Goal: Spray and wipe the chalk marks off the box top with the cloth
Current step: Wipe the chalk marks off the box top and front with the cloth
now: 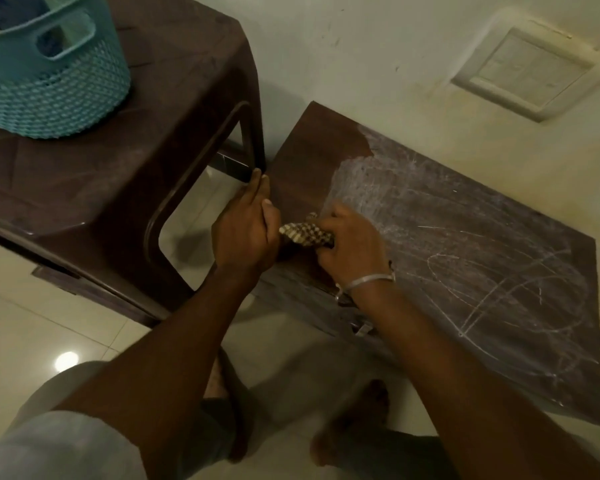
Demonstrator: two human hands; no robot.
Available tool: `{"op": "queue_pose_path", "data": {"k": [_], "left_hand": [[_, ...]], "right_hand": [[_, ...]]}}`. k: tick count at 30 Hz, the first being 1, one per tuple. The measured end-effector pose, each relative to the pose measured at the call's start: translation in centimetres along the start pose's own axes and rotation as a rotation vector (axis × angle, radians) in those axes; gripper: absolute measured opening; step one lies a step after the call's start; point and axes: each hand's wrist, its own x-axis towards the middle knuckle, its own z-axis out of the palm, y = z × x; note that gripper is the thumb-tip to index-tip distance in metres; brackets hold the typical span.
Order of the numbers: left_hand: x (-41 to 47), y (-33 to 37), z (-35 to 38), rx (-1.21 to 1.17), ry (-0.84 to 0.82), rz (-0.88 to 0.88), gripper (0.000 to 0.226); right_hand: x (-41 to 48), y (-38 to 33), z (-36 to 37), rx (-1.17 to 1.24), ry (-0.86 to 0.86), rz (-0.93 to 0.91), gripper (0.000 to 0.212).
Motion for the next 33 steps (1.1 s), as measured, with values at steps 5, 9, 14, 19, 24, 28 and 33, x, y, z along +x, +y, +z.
{"op": "queue_pose_path", "data": {"k": [5, 9, 14, 19, 24, 28, 33], "left_hand": [[-0.1, 0.1, -0.2, -0.007, -0.010, -0.008, 0.055], [0.0, 0.1, -0.2, 0.008, -0.021, 0.027, 0.055], [0.1, 0.1, -0.2, -0.008, -0.008, 0.025, 0.055], [-0.1, 0.2, 0.0, -0.005, 0.027, 0.037, 0.050], [0.0, 0.1, 0.4, 0.018, 0.017, 0.044, 0.051], [-0.1, 0.4, 0.1, -0.009, 0.050, 0.037, 0.051], [0.2, 0.3, -0.1, 0.121, -0.084, 0.063, 0.056]], "right_hand": [[-1.2, -0.3, 0.2, -0.019, 0.012, 0.043, 0.043], [-2.3, 0.4, -0.1, 0.016, -0.017, -0.031, 0.046], [1.4, 0.7, -0.2, -0.029, 0.055, 0.091, 0.043], [-1.7, 0.8, -0.3, -0.014, 0.018, -0.001, 0.045], [3.3, 2.1, -0.5, -0.044, 0.068, 0.103, 0.039], [1.6, 1.7, -0.2, -0.039, 0.076, 0.109, 0.041], [0.8, 1.9, 0.1, 0.019, 0.080, 0.074, 0.041]]}}
